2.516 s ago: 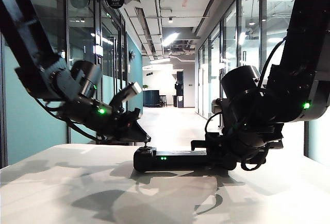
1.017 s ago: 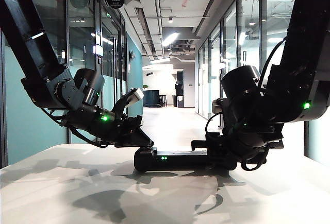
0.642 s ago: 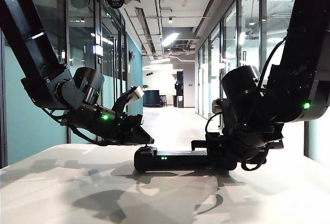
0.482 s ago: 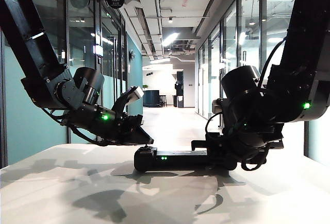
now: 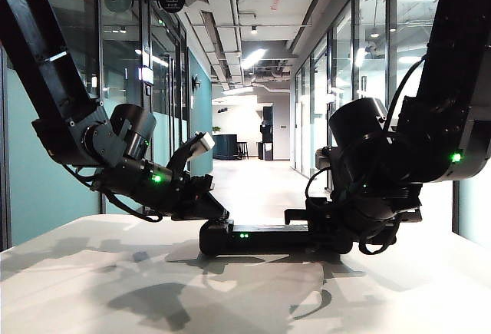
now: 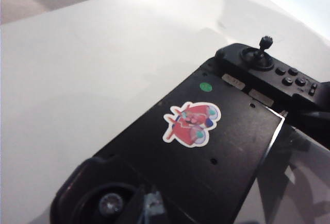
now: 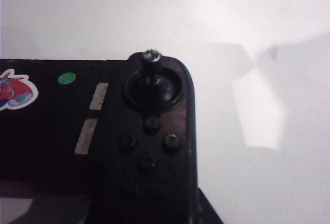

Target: Push the left joystick on the remote control sitting on the white table forward to make the robot dog walk in a straight line until it approaches the door.

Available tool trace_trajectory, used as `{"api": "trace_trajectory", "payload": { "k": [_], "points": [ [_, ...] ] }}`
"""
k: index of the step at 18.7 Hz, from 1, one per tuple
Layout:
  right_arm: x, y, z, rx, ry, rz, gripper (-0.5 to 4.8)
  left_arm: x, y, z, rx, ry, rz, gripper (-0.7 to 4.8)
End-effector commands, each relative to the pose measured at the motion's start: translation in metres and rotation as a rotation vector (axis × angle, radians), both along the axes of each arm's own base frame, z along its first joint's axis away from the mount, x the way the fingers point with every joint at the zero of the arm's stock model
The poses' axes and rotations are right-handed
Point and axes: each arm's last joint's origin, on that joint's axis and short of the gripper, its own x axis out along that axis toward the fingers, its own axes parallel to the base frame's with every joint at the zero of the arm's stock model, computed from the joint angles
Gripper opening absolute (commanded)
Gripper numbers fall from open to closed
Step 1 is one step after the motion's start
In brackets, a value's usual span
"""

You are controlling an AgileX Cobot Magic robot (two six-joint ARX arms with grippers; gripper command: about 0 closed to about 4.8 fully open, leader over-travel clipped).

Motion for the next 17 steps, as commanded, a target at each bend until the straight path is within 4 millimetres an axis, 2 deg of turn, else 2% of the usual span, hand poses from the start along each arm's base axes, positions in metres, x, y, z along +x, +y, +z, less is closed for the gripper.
{"api": "trace_trajectory", "payload": {
  "k": [1, 17],
  "points": [
    [0.0018, 0.0014, 0.0049, 0.019, -0.030, -0.002, 1.98, 0.0014, -0.0007, 0.0012, -0.002, -0.023, 0.002, -0.06],
    [0.0018, 0.0014, 0.0049, 0.019, -0.030, -0.001, 1.98, 0.0045, -0.0002, 0.0050, 0.004, -0.076, 0.047, -0.06]
  ]
}}
